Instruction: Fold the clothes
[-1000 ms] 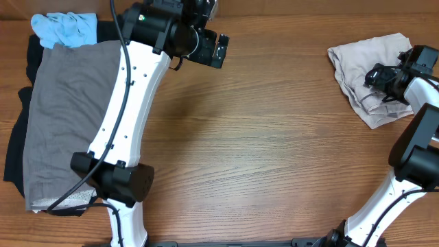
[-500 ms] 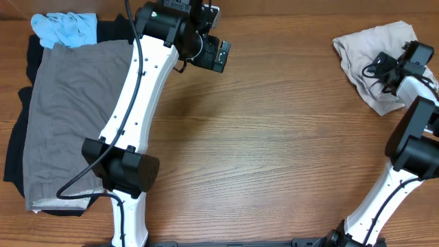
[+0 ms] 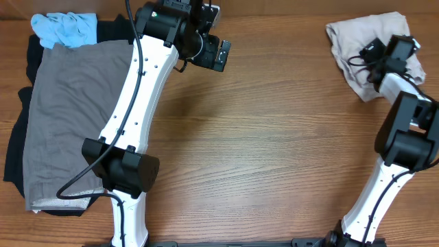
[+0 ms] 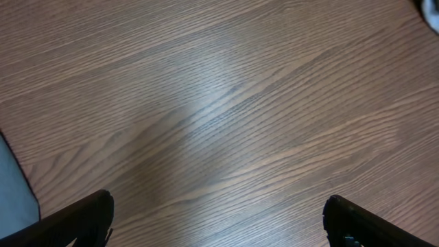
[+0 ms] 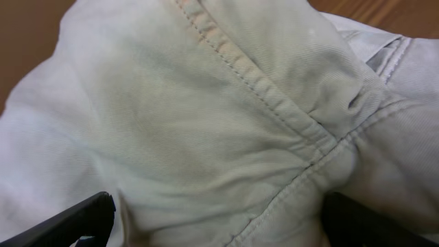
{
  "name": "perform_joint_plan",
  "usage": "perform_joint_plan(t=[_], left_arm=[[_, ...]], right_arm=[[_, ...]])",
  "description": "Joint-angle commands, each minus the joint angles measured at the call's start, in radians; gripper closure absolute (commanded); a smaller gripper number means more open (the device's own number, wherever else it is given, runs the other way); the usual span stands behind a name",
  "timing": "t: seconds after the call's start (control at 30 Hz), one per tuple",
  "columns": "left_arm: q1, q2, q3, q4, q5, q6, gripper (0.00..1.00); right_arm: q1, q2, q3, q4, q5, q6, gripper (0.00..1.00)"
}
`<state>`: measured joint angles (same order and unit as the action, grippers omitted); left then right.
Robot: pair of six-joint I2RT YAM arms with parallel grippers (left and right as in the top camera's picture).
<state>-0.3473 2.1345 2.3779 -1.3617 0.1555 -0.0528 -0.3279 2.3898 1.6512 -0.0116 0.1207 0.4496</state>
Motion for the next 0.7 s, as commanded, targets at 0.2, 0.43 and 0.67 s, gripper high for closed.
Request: perform_joint_plan(t=[0.2, 0.43, 0.67], left_arm=[[-0.007, 0.006, 0.013, 0.001, -0.005, -0.023, 0.0], [-0.006, 0.006, 0.013, 0.001, -0.005, -0.022, 0.0], [-0.006, 0.006, 0.013, 0.002, -0.006, -0.022, 0.0]], right_arm=[[0.109, 0.133, -0.05, -0.01, -0.293, 0.28, 0.0], [0.092, 0.031, 0.066, -0.167, -0.355, 0.133, 0.0], [0.106, -0.101, 0.161, -0.439, -0.392, -0.072, 0.0]])
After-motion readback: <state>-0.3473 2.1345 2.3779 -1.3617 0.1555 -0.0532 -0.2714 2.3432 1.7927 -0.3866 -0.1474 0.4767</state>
